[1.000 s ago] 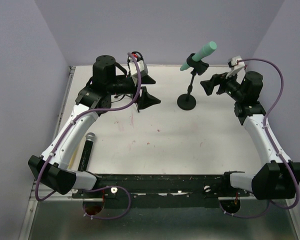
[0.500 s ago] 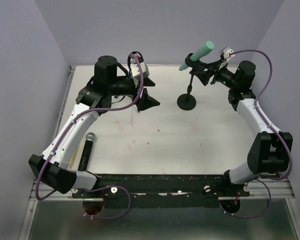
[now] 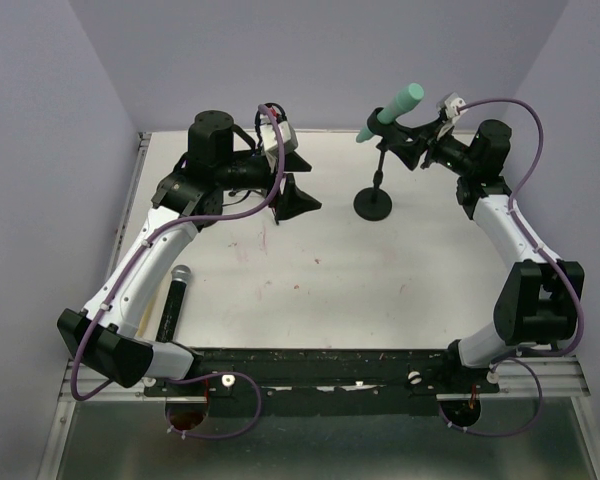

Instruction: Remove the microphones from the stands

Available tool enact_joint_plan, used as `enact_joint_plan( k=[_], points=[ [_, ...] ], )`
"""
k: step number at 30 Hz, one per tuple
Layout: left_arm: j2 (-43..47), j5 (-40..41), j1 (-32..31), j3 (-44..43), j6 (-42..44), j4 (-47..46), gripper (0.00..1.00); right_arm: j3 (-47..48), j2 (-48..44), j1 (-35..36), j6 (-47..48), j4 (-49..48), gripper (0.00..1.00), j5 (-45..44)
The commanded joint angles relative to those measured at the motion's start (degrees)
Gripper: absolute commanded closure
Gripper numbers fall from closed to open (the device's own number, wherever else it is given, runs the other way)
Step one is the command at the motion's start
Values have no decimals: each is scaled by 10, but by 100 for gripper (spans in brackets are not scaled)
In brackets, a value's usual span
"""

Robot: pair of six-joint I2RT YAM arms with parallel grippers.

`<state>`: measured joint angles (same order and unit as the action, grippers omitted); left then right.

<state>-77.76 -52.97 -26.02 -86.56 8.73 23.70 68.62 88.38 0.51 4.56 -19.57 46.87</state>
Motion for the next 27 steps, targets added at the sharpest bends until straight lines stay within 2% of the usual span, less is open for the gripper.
enact_joint_plan(
  k=[1, 7, 14, 18, 21, 27],
  points=[
    [-7, -7, -3, -9, -12, -18, 3, -4, -38, -2, -10, 5, 54, 23],
    [-34, 0, -9, -28, -33, -63, 3, -11, -76, -2, -87, 15, 59, 39],
    [-85, 13, -27, -70, -56, -112, 4, -59, -111, -2, -218, -54, 62, 86],
    [-108, 43, -39, -78, -81, -165, 4, -83, -134, -2, -249, -65, 64, 111],
    [-139, 53, -53, -104, -100, -186, 1, -101, -151, 5, -250, -56, 64, 132],
    [-208, 48, -75, -188, -94, -169, 1, -122, -183, 40, -170, 21, 65, 145]
  ],
)
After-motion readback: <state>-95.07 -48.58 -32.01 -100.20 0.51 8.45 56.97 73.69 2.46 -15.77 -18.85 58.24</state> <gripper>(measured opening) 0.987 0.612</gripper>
